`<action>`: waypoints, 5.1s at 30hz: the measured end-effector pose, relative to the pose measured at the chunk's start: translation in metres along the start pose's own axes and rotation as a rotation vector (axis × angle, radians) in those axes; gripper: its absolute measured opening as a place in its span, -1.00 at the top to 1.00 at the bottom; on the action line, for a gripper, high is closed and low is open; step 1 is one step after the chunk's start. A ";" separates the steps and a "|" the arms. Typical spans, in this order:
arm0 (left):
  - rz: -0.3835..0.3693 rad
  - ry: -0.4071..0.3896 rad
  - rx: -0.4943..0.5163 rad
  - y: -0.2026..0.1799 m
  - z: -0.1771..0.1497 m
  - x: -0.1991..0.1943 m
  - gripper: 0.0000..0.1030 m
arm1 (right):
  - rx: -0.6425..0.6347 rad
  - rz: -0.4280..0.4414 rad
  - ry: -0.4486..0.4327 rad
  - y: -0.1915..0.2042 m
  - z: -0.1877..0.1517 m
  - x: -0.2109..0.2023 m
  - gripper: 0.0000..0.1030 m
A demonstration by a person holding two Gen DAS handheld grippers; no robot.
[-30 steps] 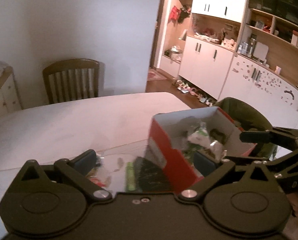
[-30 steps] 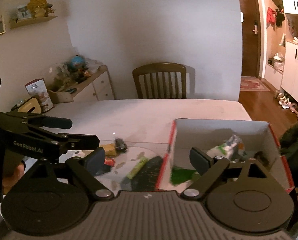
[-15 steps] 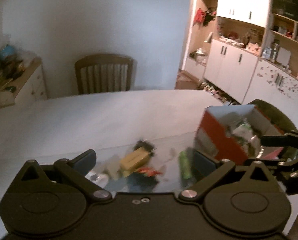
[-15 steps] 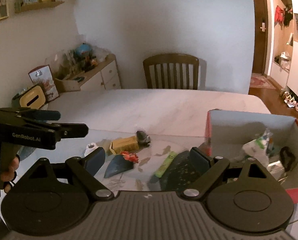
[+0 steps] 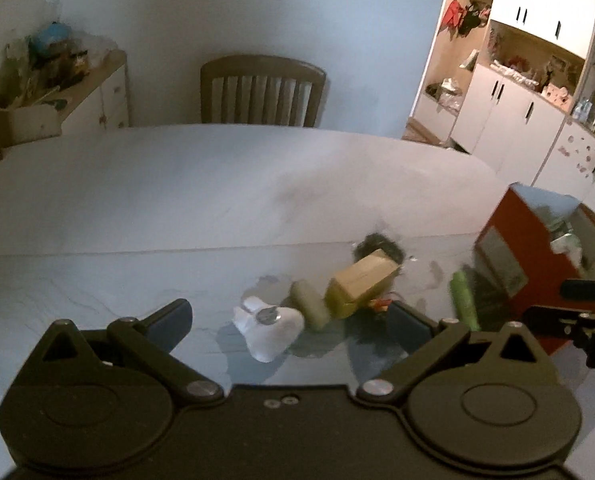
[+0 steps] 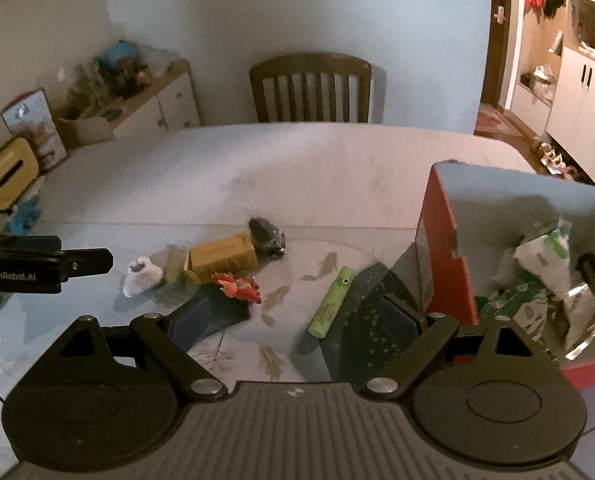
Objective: Organize objects
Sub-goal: 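Grasp the white tooth-shaped toy with the left gripper while the right grasps the lime-green tube, then carry the white toy and green tube into the red shoebox with both grippers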
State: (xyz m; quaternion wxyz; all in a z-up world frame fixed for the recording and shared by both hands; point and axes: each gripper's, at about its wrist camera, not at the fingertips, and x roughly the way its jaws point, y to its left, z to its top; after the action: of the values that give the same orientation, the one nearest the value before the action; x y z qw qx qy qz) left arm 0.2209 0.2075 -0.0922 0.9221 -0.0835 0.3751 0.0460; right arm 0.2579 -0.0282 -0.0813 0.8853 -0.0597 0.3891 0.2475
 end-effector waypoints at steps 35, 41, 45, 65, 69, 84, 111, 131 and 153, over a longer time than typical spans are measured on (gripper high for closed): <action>-0.034 0.114 0.006 0.022 -0.015 0.073 -0.12 | 0.069 -0.113 0.200 -0.015 0.010 0.129 0.22; -0.034 0.113 -0.002 0.020 -0.015 0.073 -0.07 | 0.071 -0.128 0.202 -0.017 0.008 0.130 0.46; -0.034 0.112 -0.012 0.022 -0.017 0.071 -0.04 | 0.083 -0.129 0.201 -0.019 0.007 0.128 0.68; -0.081 0.123 -0.065 0.001 -0.017 0.024 0.00 | 0.120 -0.028 0.168 -0.019 -0.003 0.058 0.69; -0.114 0.108 -0.055 -0.021 -0.009 0.005 0.00 | 0.125 0.002 0.139 -0.021 0.000 0.032 0.69; -0.227 0.098 0.055 -0.131 0.024 -0.045 0.00 | 0.143 0.069 0.049 -0.064 0.011 -0.055 0.69; -0.299 0.083 0.171 -0.304 0.044 -0.021 0.00 | 0.217 -0.056 -0.037 -0.251 0.007 -0.097 0.69; -0.267 0.258 0.272 -0.385 0.041 0.070 0.00 | 0.206 -0.053 0.054 -0.316 0.019 -0.027 0.69; -0.221 0.384 0.356 -0.410 0.026 0.130 0.00 | 0.176 -0.046 0.171 -0.325 0.016 0.034 0.69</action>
State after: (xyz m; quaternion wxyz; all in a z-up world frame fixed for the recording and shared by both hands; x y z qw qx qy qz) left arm 0.3921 -0.1877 -0.1153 0.8337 0.0323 0.5336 -0.1384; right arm 0.4456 -0.2926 -0.1227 0.8562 -0.0115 0.4819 0.1861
